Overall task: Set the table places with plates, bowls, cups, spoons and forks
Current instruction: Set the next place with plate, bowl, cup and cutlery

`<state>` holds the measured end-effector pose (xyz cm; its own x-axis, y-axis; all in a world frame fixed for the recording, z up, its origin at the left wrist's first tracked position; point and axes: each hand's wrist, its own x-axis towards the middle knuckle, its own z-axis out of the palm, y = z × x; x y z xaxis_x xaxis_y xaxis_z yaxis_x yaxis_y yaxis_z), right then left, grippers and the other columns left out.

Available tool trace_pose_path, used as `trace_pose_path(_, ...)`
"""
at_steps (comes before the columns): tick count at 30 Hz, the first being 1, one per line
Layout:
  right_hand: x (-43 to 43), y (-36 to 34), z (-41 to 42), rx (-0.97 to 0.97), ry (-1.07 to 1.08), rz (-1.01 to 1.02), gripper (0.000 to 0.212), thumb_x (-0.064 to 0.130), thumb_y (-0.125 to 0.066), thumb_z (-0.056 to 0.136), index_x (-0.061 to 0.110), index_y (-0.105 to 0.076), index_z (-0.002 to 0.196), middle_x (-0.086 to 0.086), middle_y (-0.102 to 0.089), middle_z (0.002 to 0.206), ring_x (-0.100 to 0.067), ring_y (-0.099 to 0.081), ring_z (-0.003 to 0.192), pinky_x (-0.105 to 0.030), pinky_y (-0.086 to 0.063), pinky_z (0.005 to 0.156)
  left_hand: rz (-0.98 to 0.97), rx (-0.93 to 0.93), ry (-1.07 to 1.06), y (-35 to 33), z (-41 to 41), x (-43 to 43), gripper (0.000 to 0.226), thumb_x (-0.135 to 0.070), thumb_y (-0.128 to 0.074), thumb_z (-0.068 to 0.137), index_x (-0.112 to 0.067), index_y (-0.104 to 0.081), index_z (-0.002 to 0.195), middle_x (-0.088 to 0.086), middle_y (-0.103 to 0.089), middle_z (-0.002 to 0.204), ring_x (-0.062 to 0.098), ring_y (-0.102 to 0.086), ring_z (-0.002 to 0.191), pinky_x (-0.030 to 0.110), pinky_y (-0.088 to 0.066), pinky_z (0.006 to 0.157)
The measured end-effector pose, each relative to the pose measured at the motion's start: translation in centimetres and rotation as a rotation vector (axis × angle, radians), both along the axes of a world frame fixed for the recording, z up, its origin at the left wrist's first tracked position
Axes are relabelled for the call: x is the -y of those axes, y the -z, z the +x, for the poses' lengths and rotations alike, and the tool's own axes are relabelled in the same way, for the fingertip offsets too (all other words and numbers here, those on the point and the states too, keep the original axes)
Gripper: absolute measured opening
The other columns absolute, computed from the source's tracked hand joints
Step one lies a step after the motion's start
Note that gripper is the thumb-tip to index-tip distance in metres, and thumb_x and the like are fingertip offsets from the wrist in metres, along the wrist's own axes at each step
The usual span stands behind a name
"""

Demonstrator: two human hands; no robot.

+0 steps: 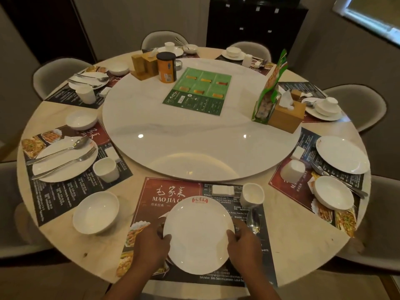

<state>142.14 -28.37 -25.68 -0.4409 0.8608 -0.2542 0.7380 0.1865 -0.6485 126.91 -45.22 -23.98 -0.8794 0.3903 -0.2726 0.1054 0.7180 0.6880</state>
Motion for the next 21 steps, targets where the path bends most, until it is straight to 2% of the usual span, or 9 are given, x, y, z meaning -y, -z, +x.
trace_pose_path(5,0.0,0.0,0.1,-0.016,0.002,-0.008,0.037,0.02,-0.062,0.094,0.027,-0.059,0.13,0.001,-0.073,0.106,-0.018,-0.066,0.096,-0.023,-0.044,0.076,-0.001,0.012,-0.018,0.1,0.1,0.0,0.041,-0.017,-0.074,0.083,-0.02,-0.063,0.123,0.001,-0.072,0.108,0.015,-0.062,0.083,0.033,-0.054,0.083)
trace_pose_path(9,0.2,-0.2,0.2,-0.026,-0.005,-0.023,0.041,0.021,-0.062,0.094,0.027,-0.056,0.134,0.001,-0.072,0.109,-0.018,-0.066,0.1,-0.025,-0.046,0.08,-0.009,0.03,-0.034,0.1,0.1,-0.2,0.041,-0.017,-0.073,0.085,-0.018,-0.063,0.124,0.003,-0.071,0.112,0.023,-0.067,0.096,0.039,-0.054,0.089)
trace_pose_path(17,0.4,-0.3,0.1,-0.073,-0.013,-0.023,0.037,0.02,-0.063,0.093,0.028,-0.06,0.129,0.004,-0.071,0.102,-0.009,-0.058,0.087,-0.02,-0.042,0.074,-0.02,0.0,-0.016,0.2,0.0,0.1,0.041,-0.016,-0.073,0.085,-0.016,-0.063,0.125,0.005,-0.072,0.112,0.024,-0.068,0.096,0.04,-0.054,0.089)
trace_pose_path(21,0.1,-0.8,1.0,-0.047,0.028,0.064,0.023,0.028,-0.06,0.095,0.024,-0.063,0.118,0.004,-0.069,0.1,-0.009,-0.056,0.082,-0.021,-0.041,0.068,-0.015,0.002,-0.007,0.2,0.1,0.1,0.041,-0.018,-0.073,0.085,-0.017,-0.063,0.125,0.005,-0.072,0.11,0.022,-0.068,0.092,0.04,-0.055,0.087)
